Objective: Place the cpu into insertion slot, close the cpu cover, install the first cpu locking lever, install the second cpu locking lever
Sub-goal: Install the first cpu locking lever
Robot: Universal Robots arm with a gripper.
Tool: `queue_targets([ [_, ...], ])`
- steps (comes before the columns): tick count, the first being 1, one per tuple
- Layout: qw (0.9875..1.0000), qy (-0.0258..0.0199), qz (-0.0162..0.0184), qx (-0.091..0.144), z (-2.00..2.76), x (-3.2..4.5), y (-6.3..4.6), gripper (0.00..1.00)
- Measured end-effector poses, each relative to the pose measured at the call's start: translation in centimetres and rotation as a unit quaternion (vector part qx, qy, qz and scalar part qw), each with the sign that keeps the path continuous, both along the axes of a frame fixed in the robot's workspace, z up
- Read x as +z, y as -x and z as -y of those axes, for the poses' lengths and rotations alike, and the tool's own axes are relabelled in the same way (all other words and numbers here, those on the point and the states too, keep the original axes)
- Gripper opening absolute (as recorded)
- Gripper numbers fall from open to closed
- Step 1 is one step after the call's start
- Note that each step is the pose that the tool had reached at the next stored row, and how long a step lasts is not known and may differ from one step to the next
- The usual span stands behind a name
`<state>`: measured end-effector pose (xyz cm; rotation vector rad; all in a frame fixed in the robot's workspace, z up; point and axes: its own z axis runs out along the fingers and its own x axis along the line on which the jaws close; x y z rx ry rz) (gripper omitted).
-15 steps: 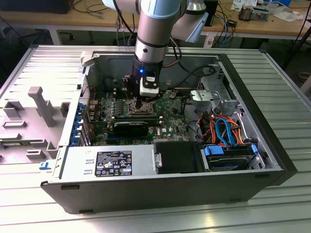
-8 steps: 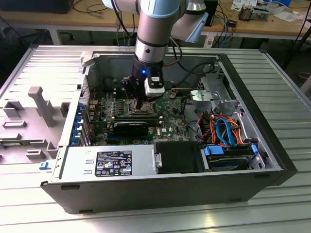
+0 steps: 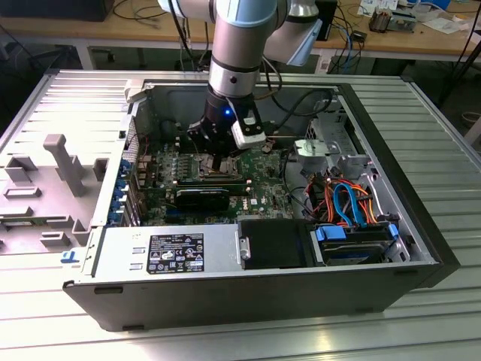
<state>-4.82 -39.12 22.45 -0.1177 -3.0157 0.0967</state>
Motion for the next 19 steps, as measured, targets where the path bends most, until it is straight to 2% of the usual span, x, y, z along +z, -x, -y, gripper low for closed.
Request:
queue_targets([
  [3, 0.9996, -0.0019, 0.0000, 0.029, 0.00, -0.01, 0.00, 0.11],
  [8, 0.9970, -0.0034, -0.0001, 0.078, 0.00, -0.04, 0.00, 0.11],
  [11, 0.9969, -0.0033, 0.0001, 0.079, 0.00, -0.04, 0.00, 0.11],
  [12, 0.9969, -0.0029, 0.0033, 0.078, 0.00, -0.04, 0.01, 0.11],
  [13, 0.9969, -0.0026, 0.0091, 0.078, -0.01, -0.05, 0.01, 0.11],
  [15, 0.9967, -0.0019, 0.0210, 0.079, -0.01, -0.07, 0.01, 0.11],
  [16, 0.9964, -0.0010, 0.0302, 0.079, 0.00, -0.07, 0.03, 0.11],
  [17, 0.9963, -0.0006, 0.0352, 0.079, -0.01, -0.08, 0.03, 0.11],
  [18, 0.9962, -0.0004, 0.0388, 0.079, -0.01, -0.09, 0.03, 0.11],
  [19, 0.9961, -0.0005, 0.0393, 0.079, -0.01, -0.10, 0.03, 0.11],
])
